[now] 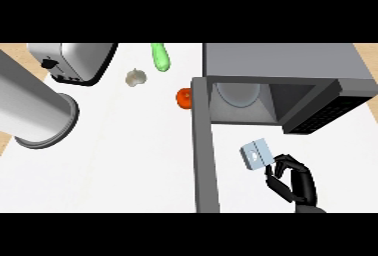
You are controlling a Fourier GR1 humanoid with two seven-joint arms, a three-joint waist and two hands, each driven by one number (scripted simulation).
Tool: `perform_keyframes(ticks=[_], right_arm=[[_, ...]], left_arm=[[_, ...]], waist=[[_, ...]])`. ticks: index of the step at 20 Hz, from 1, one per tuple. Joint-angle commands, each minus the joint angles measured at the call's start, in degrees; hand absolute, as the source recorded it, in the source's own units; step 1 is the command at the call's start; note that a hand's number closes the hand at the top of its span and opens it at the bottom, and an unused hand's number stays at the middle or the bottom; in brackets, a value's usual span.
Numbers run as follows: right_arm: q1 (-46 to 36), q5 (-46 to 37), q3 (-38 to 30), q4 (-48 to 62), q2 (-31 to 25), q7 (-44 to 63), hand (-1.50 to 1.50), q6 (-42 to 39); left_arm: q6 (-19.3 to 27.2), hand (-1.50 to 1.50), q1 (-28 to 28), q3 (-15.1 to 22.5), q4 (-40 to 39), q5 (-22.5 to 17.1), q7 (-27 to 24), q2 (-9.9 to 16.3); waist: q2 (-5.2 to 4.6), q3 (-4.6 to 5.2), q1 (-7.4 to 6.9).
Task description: Pick up the milk, place it into the microwave and close the microwave
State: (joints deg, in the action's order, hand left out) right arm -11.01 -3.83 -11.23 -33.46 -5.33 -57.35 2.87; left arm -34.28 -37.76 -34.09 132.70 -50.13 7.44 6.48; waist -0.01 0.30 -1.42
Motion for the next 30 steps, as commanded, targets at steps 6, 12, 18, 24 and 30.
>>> perform_keyframes(ticks=[6, 12, 18, 24, 30], right_arm=[[-13.2, -0.9, 0.4, 11.3, 0.6, -3.1, 1.5, -4.9], [-19.1, -2.7, 1.2, 12.6, -0.5, 0.2, 1.5, -1.9], [-24.9, -1.7, -1.4, 14.9, -1.8, 0.3, 1.5, 0.5], [-34.4, -1.9, -3.0, 21.1, -3.8, 5.7, 1.5, 1.9], [-40.2, -2.9, -3.1, 24.0, -5.3, 10.1, 1.5, 4.1]], left_arm=[[-0.1, -1.5, -1.8, -2.3, 5.1, -5.9, 1.7, 1.0], [-0.6, -1.5, 1.7, -4.2, 0.1, -7.5, 2.5, 3.9], [-0.6, -1.5, -0.1, -7.1, -0.2, -12.4, 4.1, 5.2], [-1.3, -1.5, 2.1, -4.0, 1.0, -7.0, 5.0, 1.2], [0.1, -1.5, 5.0, -2.1, 0.9, -4.7, 6.5, 1.3]], waist=[[-0.19, -0.45, -0.46], [-0.12, -0.37, 0.23], [-0.21, -0.39, -0.21], [-0.71, -0.44, -1.04], [-1.23, -0.47, -1.87]])
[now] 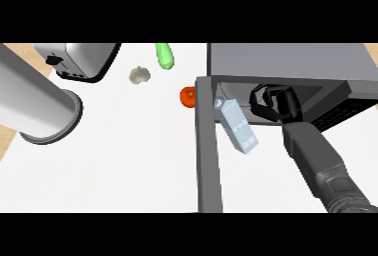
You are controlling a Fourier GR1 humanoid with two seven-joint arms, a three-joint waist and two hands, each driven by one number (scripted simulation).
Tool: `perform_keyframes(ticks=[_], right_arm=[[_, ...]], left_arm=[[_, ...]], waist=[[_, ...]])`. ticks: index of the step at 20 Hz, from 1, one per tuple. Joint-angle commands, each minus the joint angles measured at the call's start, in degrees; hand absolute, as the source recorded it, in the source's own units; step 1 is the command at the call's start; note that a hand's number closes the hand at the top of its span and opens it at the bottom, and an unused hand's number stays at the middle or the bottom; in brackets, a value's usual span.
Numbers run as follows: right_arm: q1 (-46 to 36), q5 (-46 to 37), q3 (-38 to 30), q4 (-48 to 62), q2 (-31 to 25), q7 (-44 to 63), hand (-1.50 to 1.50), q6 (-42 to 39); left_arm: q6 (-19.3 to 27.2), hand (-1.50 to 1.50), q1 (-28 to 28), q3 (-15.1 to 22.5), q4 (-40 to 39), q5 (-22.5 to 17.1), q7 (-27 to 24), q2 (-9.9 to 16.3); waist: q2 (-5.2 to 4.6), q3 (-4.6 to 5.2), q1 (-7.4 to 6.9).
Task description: Pick up the milk, place it into the microwave and close the microwave
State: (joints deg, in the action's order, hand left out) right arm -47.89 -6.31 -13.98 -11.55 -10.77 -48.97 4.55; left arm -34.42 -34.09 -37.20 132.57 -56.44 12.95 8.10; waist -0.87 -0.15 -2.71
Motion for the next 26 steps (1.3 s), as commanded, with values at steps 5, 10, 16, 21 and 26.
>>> perform_keyframes(ticks=[5, 10, 16, 21, 26], right_arm=[[-7.5, -0.4, -0.9, 3.3, -3.6, 4.7, 1.5, 0.7], [-8.7, -4.7, 2.1, 4.5, -5.3, 6.4, 1.5, 11.6], [-9.9, -4.3, 1.1, 5.2, -7.1, 6.9, 1.5, 14.1], [-12.1, -4.0, 0.6, 6.2, -8.9, 10.3, 1.5, 16.5], [-11.9, -3.5, 0.2, 6.3, -9.7, 9.7, 1.5, 17.9]], left_arm=[[-1.0, -1.5, 5.6, 0.9, -2.0, 2.4, -0.9, 0.6], [-1.3, -1.5, 5.6, 0.1, -2.4, 1.1, -0.6, 1.8], [0.5, -1.5, 7.9, 1.1, -1.7, 0.6, 0.5, 3.2], [-0.6, -1.5, 9.1, 1.4, -3.3, 1.6, 0.6, 4.1], [0.5, -1.5, 10.7, 1.1, -4.2, 0.8, 1.3, 6.1]], waist=[[-1.13, -0.04, -1.75], [-1.85, -0.04, -3.86], [-2.65, -0.25, -4.66], [-3.22, -0.19, -6.11], [-3.57, -0.3, -6.43]])
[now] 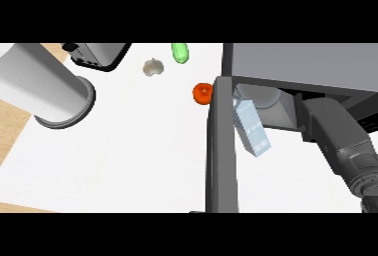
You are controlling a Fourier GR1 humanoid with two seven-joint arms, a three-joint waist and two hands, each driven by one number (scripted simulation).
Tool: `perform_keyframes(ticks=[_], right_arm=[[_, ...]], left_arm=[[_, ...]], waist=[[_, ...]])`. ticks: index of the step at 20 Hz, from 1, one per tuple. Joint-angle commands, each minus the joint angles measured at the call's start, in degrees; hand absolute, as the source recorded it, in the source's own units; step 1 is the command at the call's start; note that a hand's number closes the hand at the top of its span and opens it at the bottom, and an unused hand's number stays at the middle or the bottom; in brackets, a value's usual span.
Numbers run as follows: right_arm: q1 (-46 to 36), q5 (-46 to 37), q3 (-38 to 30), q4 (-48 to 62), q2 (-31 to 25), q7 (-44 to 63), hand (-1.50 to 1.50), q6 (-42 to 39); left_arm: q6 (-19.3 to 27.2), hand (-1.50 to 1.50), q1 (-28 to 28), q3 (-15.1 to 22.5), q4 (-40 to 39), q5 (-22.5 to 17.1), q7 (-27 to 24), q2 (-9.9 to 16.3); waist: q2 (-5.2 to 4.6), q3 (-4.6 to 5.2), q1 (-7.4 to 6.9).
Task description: Pick up the milk, place it into the microwave and close the microwave
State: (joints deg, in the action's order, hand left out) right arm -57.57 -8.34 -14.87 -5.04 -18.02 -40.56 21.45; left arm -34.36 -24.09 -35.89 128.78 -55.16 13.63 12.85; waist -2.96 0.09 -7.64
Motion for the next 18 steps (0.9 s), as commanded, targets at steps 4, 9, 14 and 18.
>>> perform_keyframes(ticks=[4, 9, 14, 18], right_arm=[[-2.2, -0.7, 0.6, -0.2, -3.3, 0.4, 1.5, 0.5], [-3.1, -0.5, 0.7, 0.9, -4.6, 1.1, 1.5, 0.8], [-2.8, 0.6, 0.3, 1.7, -5.2, -0.1, 1.5, 1.0], [-2.8, 0.8, 0.3, 2.2, -6.2, -0.1, 1.5, 0.3]], left_arm=[[0.2, -1.5, 2.0, 0.1, -1.0, 0.4, 0.1, 1.3], [0.1, -1.5, 2.5, 0.9, -1.1, 0.5, 0.6, 1.5], [0.7, -1.5, 3.3, 0.1, -1.6, 1.9, 0.6, 2.2], [-0.4, -1.5, 3.2, -0.3, -1.7, 2.6, 0.6, 2.8]], waist=[[-2.13, -0.56, -1.97], [-2.37, -0.55, -3.01], [-2.57, -0.6, -3.21], [-2.62, -0.64, -3.82]])
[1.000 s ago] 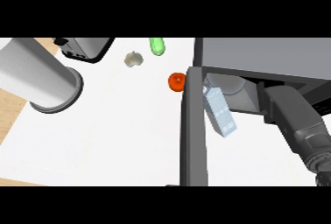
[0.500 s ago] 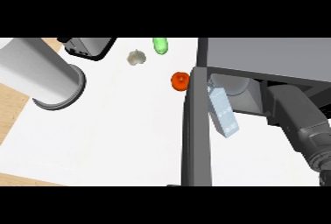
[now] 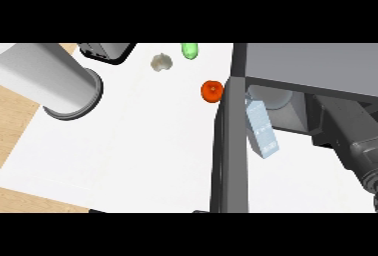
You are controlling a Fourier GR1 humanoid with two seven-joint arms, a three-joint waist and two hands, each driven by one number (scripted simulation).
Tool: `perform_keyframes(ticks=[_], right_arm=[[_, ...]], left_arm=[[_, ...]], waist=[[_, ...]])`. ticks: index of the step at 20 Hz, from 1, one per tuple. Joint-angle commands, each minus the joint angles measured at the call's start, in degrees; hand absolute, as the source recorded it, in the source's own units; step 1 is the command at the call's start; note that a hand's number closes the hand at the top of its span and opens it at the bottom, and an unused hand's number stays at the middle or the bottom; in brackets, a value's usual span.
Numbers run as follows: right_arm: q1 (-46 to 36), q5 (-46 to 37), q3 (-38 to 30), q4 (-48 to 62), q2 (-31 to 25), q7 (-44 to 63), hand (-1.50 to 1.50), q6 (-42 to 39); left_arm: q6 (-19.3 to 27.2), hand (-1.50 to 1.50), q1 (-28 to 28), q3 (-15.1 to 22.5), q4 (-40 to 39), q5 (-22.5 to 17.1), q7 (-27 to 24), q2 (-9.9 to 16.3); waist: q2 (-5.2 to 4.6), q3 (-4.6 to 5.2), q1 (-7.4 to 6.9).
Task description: Pick up the milk, place it into the microwave and close the microwave
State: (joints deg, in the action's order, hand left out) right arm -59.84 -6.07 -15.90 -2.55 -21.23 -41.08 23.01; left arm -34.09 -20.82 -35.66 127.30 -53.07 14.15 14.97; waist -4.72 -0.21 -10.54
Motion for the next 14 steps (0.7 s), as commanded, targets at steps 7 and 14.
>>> perform_keyframes(ticks=[7, 14], right_arm=[[-1.0, -1.5, 1.6, -0.9, -3.6, 0.4, 1.5, -1.5], [-4.2, -0.8, 1.7, -1.4, 1.4, 1.7, -1.5, -8.5]], left_arm=[[-0.2, -1.5, 1.5, 0.6, -0.4, 2.5, -0.1, 0.0], [-0.8, -1.5, 3.3, 1.0, -2.5, 3.2, 0.2, 1.4]], waist=[[-1.51, -0.41, -0.88], [-0.68, -0.23, -1.94]])
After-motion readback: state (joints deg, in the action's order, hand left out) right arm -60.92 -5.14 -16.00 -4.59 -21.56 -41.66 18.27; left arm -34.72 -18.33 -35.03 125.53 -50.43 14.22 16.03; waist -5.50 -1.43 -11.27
